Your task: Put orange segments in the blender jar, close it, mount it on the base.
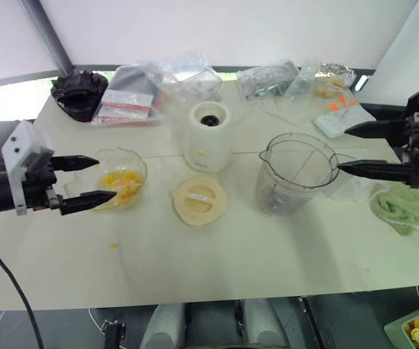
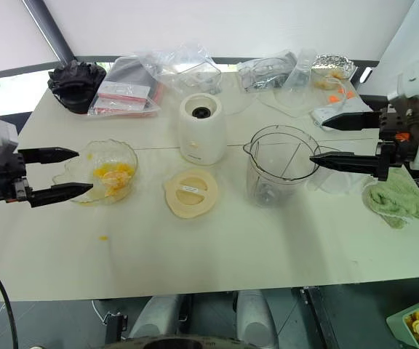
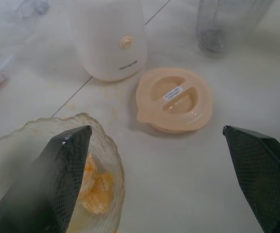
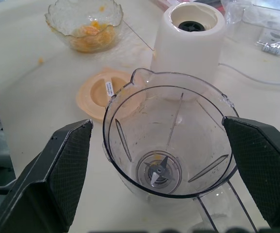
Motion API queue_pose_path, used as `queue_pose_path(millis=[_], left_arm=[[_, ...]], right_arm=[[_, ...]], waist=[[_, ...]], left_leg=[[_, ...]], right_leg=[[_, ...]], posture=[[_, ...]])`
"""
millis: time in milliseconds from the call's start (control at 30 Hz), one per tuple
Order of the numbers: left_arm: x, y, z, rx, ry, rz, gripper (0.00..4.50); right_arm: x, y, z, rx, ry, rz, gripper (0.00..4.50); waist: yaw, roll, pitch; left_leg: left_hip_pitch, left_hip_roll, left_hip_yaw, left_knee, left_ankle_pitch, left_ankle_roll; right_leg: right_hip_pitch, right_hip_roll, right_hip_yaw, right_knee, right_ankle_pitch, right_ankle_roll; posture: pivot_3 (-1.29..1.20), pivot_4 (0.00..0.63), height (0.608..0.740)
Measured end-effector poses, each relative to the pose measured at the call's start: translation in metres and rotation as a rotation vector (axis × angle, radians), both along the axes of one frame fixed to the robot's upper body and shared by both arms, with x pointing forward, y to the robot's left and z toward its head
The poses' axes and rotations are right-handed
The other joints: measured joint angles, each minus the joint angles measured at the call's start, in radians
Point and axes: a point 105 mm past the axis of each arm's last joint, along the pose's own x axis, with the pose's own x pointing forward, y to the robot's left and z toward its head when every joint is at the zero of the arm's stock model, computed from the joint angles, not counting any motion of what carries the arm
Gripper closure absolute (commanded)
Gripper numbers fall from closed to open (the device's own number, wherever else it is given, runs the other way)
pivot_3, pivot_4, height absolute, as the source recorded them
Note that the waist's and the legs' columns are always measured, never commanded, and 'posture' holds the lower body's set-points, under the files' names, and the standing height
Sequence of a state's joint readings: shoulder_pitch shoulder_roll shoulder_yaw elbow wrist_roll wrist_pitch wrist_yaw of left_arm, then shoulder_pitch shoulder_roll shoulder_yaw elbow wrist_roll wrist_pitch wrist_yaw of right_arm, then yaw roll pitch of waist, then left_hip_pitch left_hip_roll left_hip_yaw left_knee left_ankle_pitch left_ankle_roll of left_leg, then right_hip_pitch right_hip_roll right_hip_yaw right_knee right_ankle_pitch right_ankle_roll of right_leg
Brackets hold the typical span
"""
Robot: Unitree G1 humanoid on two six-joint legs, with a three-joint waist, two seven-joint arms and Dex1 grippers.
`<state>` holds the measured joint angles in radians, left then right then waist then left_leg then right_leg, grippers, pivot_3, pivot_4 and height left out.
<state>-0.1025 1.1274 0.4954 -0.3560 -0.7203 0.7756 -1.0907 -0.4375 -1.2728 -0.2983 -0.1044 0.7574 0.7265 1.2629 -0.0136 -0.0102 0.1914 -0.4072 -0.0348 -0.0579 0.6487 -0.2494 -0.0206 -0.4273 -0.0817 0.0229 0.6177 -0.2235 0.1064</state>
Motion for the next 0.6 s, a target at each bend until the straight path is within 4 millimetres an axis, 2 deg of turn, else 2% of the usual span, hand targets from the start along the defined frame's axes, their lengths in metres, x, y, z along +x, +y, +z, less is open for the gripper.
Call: queue_pose_path(millis=[367,600], left_arm=[[0.007,-0.003,0.007,-0.006,-0.029,-0.009,0.00],[0.011,-0.002,-0.003,0.007,0.010,0.000,0.00]], right_arm=[[0.000,0.001,-0.002,0.006,-0.004,-0.021,0.05],[0.000,0.006,-0.004,0.014,-0.001,-0.018,0.05]], waist=[[0.000,0.000,0.000],[0.000,0.000,0.000]], left_leg=[[0.000,0.000,0.000,0.001,0.000,0.000],[0.000,0.000,0.000,0.001,0.000,0.000]], right_leg=[[0.000,0.000,0.000,0.001,0.000,0.000],[0.000,0.000,0.000,0.002,0.000,0.000]], posture=[[0.00,0.150,0.740],[0.00,0.150,0.740]])
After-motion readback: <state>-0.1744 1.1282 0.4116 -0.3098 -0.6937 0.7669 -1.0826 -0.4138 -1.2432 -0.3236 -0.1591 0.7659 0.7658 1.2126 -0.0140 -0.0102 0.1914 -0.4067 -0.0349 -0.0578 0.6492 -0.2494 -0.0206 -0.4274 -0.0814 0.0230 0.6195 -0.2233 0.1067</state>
